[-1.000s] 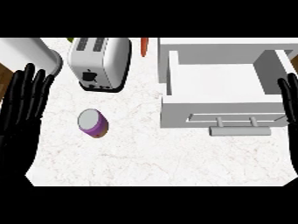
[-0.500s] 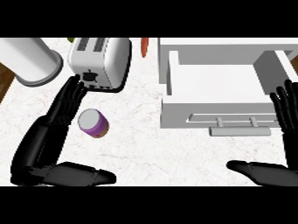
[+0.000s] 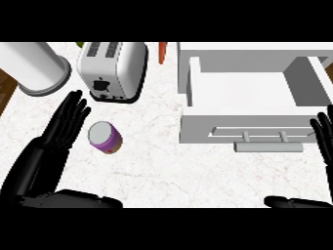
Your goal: Pick up the can, place it into the drawer and close the drawer
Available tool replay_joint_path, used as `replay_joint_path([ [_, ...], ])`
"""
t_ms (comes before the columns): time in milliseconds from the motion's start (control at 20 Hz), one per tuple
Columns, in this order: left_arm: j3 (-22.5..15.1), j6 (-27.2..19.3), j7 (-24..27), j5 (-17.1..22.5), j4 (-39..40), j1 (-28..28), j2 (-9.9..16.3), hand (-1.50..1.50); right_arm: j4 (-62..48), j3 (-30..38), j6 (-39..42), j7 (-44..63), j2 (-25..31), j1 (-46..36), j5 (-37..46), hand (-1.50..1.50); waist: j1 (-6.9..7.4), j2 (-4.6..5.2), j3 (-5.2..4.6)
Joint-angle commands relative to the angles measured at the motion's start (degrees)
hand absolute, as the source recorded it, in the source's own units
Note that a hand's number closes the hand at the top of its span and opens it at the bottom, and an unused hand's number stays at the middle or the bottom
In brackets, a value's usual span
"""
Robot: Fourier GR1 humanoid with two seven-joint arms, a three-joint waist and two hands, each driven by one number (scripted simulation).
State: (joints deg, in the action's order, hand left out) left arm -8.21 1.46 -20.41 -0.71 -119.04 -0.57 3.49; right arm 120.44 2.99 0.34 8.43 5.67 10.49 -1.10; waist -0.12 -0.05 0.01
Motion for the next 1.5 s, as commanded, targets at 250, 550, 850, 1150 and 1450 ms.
replay_joint_path([
  [250, 2.9, -0.9, 0.7, -1.0, 4.3, 1.4, -1.0, -1.50, 1.1, 3.1, 3.0, 1.2, 0.3, 1.5, -1.6, -1.50, 0.00, 0.02, -0.01],
  [550, 5.5, 1.1, 4.2, 0.7, 11.2, 4.5, -0.4, -1.50, 0.8, 6.1, 6.4, -4.1, -0.6, 5.9, -3.6, -1.50, -0.11, 0.02, -0.01],
  [850, 4.1, -0.1, 11.9, -3.4, 19.3, 4.3, -2.0, -1.50, 0.1, 5.9, 5.9, -1.7, -0.8, 2.8, -1.5, -1.50, -0.06, 0.04, -0.02],
  [1150, 6.4, 0.9, 18.0, -2.1, 23.2, 2.0, -1.8, -1.50, 2.0, 7.1, 8.2, -3.3, -1.9, 4.9, -4.2, -1.50, -0.06, 0.01, -0.02],
  [1450, 11.4, 1.6, 17.6, -0.2, 27.6, 6.4, 1.2, -1.50, 1.0, 8.8, 9.6, -4.2, -1.5, 5.1, -4.3, -1.50, -0.13, 0.01, -0.02],
])
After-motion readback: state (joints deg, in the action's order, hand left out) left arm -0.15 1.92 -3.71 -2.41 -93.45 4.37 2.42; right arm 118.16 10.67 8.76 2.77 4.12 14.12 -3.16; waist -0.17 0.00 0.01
